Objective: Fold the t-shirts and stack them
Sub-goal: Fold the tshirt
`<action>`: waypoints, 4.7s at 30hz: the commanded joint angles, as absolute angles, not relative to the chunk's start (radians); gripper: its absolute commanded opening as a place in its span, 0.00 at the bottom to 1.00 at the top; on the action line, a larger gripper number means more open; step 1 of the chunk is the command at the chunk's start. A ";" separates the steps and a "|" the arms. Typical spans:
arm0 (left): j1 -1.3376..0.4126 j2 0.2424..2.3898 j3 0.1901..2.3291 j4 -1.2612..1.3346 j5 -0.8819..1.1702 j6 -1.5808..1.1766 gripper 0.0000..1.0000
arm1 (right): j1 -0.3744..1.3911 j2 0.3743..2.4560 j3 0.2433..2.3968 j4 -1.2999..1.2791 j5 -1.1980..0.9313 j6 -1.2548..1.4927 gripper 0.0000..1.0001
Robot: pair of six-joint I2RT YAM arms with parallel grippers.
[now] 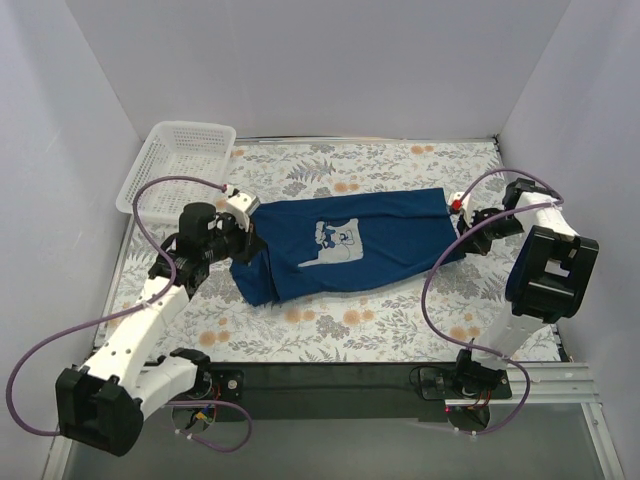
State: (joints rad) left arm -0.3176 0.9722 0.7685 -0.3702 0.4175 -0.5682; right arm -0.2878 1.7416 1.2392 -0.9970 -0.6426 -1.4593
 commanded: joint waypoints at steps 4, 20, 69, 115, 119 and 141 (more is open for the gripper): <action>-0.238 1.117 0.880 -0.249 0.512 -0.643 0.00 | -0.295 1.802 1.342 -1.014 -0.719 -1.393 0.01; -0.209 1.322 1.017 -0.212 0.498 -0.482 0.00 | -0.296 1.888 1.401 -0.974 -0.723 -1.284 0.01; -0.241 0.922 1.020 -0.669 0.873 -0.799 0.00 | -0.535 1.687 1.183 -1.121 -0.690 -1.694 0.01; -0.575 0.892 0.741 -0.781 0.301 -1.376 0.72 | -0.511 1.770 1.203 -1.103 -0.686 -1.672 0.01; -0.574 0.760 0.767 -0.865 0.025 -1.575 0.80 | -0.509 1.769 1.195 -1.098 -0.690 -1.671 0.01; -0.517 1.046 0.532 -0.718 -0.264 -2.191 0.43 | -0.500 1.759 1.137 -1.051 -0.701 -1.661 0.01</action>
